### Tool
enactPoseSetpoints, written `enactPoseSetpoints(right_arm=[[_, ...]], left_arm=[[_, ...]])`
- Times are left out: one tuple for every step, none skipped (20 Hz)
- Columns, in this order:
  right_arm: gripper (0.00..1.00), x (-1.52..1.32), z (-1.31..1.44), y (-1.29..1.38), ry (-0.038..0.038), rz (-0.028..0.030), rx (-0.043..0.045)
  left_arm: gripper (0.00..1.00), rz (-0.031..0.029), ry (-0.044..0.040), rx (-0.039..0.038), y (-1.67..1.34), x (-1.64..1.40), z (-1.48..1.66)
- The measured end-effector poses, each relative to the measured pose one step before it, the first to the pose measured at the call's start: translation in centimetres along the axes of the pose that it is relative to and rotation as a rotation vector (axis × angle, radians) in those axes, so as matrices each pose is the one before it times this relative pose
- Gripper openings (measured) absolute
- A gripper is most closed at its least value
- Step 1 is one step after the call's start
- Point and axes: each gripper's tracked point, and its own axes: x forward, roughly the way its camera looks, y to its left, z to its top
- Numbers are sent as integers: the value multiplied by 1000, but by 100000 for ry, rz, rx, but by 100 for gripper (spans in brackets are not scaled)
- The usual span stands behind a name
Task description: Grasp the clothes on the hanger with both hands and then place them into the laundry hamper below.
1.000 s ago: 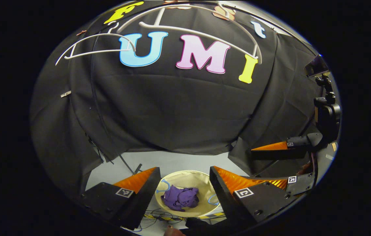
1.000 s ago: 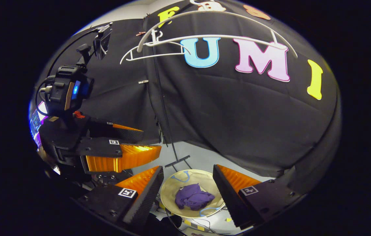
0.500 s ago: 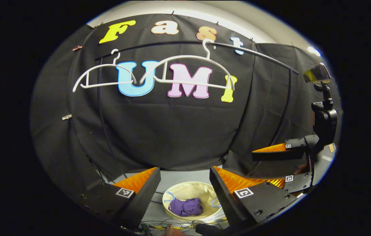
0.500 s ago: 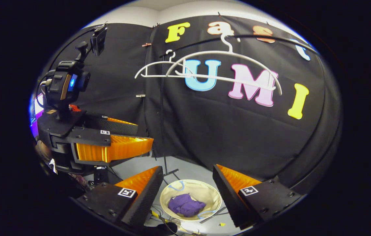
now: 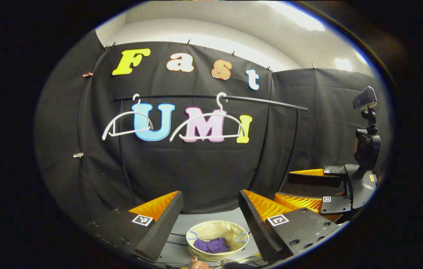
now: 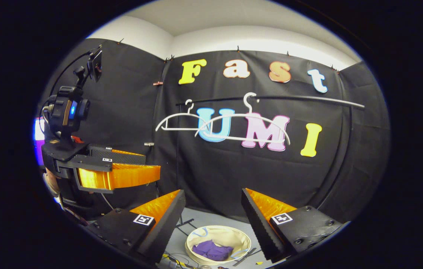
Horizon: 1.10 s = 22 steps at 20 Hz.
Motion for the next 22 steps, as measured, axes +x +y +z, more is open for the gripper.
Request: enactPoseSetpoints(right_arm=[[96, -845, 1186, 260, -2847, -937, 847], [98, -825, 1312, 221, -3330, -1521, 621], [98, -620, 1432, -120, -4138, -2635, 65], [98, -599, 1404, -382, -4286, -3479, -712], [95, -449, 1358, -449, -3859, -2682, -396], [100, -952, 1185, -43, -2832, -708, 1203], [98, -915, 413, 205, -1913, 387, 2054], [96, -586, 339, -104, -1702, -565, 1089], [95, -715, 604, -572, -1931, -1259, -750], [95, -649, 719, -603, -2449, -935, -1289], [96, -828, 1097, -305, -2347, -307, -257], [96, -476, 700, -207, -1596, -149, 79], [97, 18, 622, -162, -1320, -1124, -291], [95, -204, 470, -580, -1105, -1108, -318], [97, -289, 211, -343, -306, -164, 86], [94, -95, 113, -209, -285, 253, 255], [99, 5, 209, -500, -652, -119, 194], [98, -79, 207, -373, -490, 29, -356], [97, 260, 101, -502, -458, -650, -1145], [94, -15, -85, -547, 193, -185, -1304], [97, 5, 88, -437, 118, -487, -435], [97, -26, 104, -210, 28, 137, 983]], left_arm=[[95, 31, -2424, 298, -333, -1058, 1010], [95, 95, -2900, 228, -375, -997, 929], [94, -127, -2796, -88, -393, -846, 1033], [93, 1, -2336, -146, -444, -799, 676], [92, -282, -1586, -412, -500, -635, 673], [92, -540, -1276, -658, -557, -513, 380], [98, -401, -1244, -550, -704, -336, 485], [95, 8, -2031, -302, -444, -231, 907], [92, 751, -2683, 352, -370, -286, 1139], [95, 1299, -3048, 996, -128, -503, 879], [95, 1341, -3222, 1362, -220, 6, 946], [95, 973, -2967, 1468, -633, -235, 710], [95, 619, -1646, 684, -770, 128, 519], [95, 595, -860, 535, -778, 16, -95], [92, 785, 473, 89, -593, -74, -260], [95, 361, -78, 94, -599, -60, -374], [95, 594, -872, -329, -465, 60, 216], [97, 587, -67, -556, -312, 128, -28], [95, 725, 738, -710, -115, 114, -285], [95, 380, 325, -571, -190, 34, -81], [95, 312, 165, -329, -224, 100, 53], [97, 568, -158, 180, -69, 22, 165]])
